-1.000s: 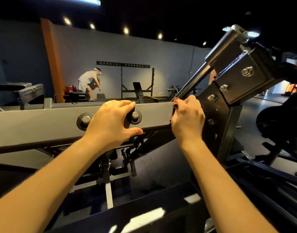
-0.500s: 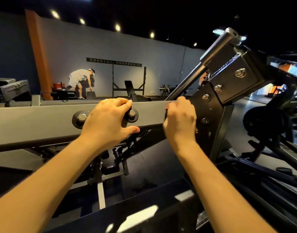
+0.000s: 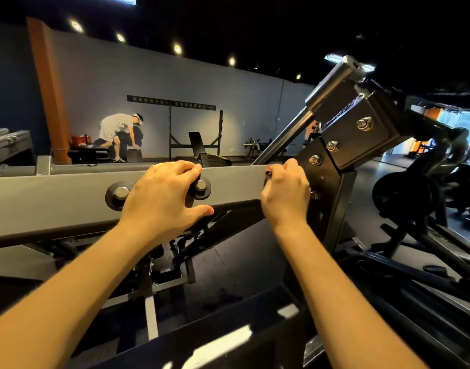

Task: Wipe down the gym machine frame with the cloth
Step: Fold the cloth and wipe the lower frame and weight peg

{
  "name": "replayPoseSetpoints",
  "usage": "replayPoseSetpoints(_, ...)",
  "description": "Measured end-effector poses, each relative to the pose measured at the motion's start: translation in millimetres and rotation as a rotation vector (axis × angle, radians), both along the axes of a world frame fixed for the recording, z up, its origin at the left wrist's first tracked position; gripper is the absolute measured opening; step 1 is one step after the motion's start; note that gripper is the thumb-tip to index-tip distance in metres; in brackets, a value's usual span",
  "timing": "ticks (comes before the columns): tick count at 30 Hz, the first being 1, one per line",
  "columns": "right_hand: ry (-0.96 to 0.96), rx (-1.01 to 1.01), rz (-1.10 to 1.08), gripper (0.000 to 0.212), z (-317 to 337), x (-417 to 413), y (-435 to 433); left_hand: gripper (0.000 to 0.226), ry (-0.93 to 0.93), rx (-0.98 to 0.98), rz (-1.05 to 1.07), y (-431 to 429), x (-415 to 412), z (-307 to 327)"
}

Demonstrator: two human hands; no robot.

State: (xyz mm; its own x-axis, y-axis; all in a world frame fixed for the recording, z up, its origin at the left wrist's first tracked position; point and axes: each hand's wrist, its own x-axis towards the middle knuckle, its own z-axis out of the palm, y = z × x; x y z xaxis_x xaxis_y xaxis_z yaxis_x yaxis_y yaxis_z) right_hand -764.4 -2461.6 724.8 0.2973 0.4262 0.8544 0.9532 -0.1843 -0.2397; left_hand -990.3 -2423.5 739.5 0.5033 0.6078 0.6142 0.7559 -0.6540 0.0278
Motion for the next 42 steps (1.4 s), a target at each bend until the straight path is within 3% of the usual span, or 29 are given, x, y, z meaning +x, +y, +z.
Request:
replayPoseSetpoints(3,0.013,0.077,0.231,0.015,-15,-47,-4,0.091,0.003,0.016,0.007,0,1,0)
replayPoseSetpoints(7,-0.02,-0.034,0.445,0.016,-25,-45,-24,0.09,-0.001,0.02,-0.005,-2,-1,-1)
replayPoseSetpoints(12,0.097,-0.202,0.2,0.015,-39,12,-78,0.088,-0.036,0.042,-0.01,-2,1,-3)
replayPoseSetpoints(17,0.537,-0.077,0.213,0.025,-50,30,-129,0.064,-0.267,0.054,-0.064,-43,23,-35)
replayPoseSetpoints(21,0.826,-0.061,0.323,0.024,-53,23,-146,0.047,-0.438,-0.213,-0.398,-107,59,-65)
replayPoseSetpoints(27,1.03,0.006,0.529,0.018,-48,-8,-187,0.059,-0.478,-0.381,-0.52,-149,87,-79)
replayPoseSetpoints(34,1.164,0.029,0.721,0.02,-44,1,-206,0.055,-0.487,-0.35,-0.342,-157,103,-85)
replayPoseSetpoints(42,1.053,-0.047,0.887,0.024,-49,40,-195,0.045,-0.68,-0.649,-0.446,-153,136,-76)
